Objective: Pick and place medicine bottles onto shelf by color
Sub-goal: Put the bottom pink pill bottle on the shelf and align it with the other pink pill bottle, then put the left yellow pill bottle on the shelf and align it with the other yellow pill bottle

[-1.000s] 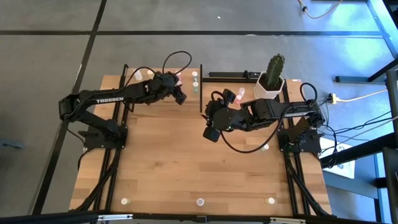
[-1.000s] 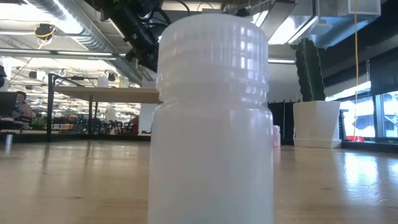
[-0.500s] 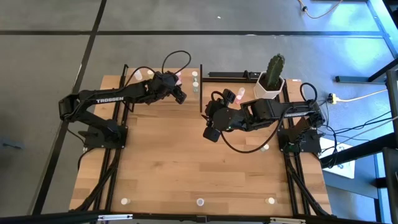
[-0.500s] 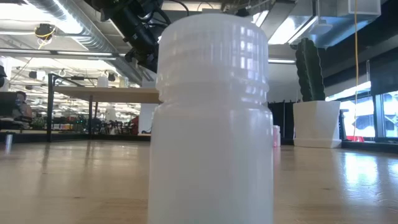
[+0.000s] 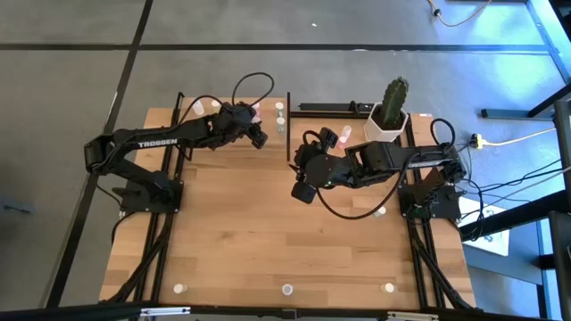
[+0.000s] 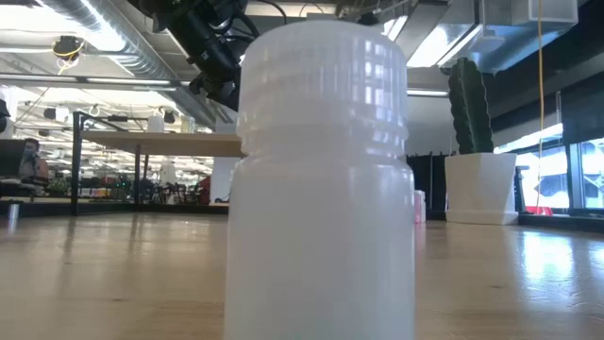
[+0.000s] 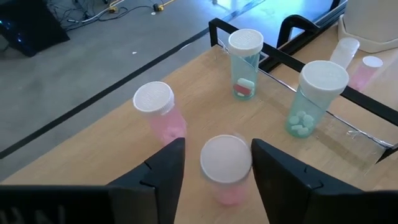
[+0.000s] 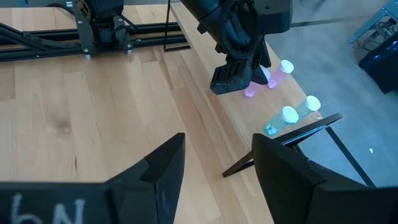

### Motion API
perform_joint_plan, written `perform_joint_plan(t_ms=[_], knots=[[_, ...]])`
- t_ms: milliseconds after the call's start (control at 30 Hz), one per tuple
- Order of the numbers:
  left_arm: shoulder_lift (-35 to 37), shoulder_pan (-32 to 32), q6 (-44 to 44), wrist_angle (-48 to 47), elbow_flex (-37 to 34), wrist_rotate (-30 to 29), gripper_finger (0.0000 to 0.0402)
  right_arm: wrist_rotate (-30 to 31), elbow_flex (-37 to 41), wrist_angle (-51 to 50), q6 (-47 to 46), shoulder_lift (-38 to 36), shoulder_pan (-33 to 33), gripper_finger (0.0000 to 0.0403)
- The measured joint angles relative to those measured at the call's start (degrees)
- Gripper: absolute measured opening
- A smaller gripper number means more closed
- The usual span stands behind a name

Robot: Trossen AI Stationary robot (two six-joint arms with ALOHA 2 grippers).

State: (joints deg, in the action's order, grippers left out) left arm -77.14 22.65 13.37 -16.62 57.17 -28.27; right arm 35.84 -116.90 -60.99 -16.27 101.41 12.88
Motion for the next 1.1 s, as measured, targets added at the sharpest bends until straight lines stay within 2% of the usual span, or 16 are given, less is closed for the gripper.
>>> perform_joint_plan(t_ms=[167, 733, 900, 1100], knots=[[0.0, 0.0, -1.1, 0.0, 0.0, -1.2, 0.0193, 0.0, 0.0, 0.0, 0.0, 0.0, 0.0, 0.0188], [4.3, -1.4, -2.4, 0.7, 0.0, -1.8, 0.0195, 0.0, 0.0, 0.3, 0.0, 0.0, 0.0, 0.0188], [7.5, -5.3, -5.4, -0.4, 0.0, -2.0, 0.0195, 0.0, 0.0, 0.3, 0.0, 0.0, 0.0, 0.0188], [13.0, -13.1, -8.0, -3.7, 0.1, -1.6, 0.0195, 0.0, 0.0, 0.4, 0.0, 0.0, 0.0, 0.0188]])
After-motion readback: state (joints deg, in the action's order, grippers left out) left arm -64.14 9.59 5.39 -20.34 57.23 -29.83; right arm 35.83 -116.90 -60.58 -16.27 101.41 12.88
